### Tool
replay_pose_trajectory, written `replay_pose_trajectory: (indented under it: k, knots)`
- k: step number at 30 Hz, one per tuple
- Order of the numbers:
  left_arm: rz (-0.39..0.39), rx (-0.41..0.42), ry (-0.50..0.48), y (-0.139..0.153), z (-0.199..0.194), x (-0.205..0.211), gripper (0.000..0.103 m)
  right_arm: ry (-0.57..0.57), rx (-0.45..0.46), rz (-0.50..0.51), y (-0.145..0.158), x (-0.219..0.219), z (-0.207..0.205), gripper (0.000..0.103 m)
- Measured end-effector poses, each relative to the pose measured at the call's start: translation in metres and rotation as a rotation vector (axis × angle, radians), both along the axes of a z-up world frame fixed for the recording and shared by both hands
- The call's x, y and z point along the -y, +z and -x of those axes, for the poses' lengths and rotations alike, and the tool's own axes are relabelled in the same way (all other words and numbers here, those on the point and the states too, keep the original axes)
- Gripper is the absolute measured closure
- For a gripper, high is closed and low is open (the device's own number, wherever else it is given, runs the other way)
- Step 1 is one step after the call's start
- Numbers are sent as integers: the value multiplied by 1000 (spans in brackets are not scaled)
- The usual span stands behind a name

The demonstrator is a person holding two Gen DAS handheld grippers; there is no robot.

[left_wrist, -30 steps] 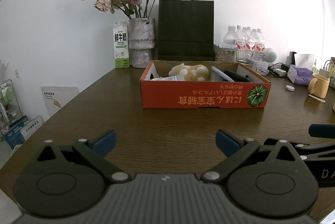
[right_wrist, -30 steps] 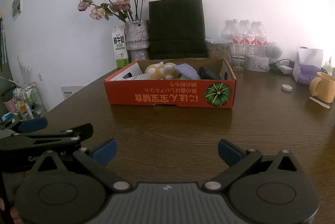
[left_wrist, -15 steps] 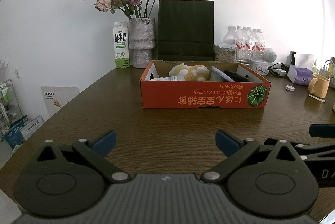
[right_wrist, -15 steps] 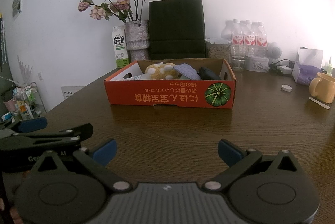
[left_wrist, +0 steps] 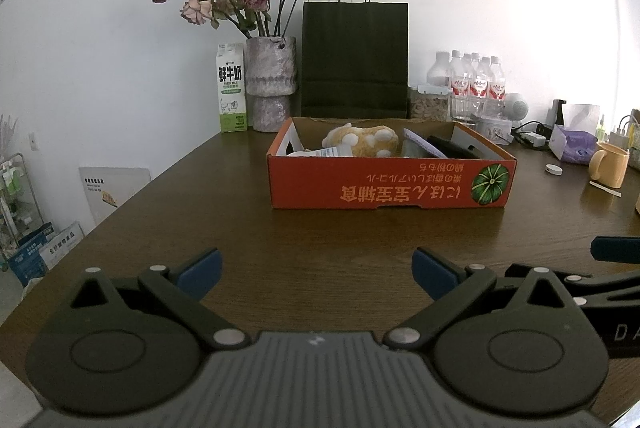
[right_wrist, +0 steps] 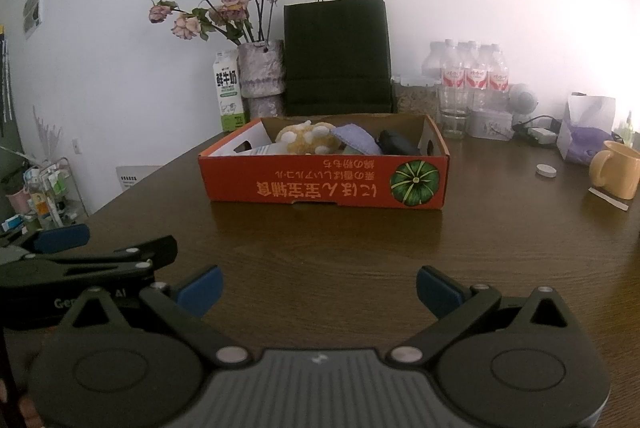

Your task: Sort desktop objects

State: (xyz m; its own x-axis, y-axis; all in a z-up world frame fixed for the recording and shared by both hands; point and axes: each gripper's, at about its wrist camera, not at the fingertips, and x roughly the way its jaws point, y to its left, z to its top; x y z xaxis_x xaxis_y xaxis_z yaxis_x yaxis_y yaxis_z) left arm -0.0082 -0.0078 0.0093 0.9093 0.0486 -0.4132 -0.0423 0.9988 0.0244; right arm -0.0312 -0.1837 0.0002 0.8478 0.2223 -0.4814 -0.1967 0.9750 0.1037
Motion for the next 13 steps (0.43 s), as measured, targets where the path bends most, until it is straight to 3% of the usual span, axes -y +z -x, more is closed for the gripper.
replay_pose_trajectory:
  k: [13]
  knots:
    - [10, 25, -7, 1, 2, 0, 0, 2, 7, -3, 2, 0, 1, 0]
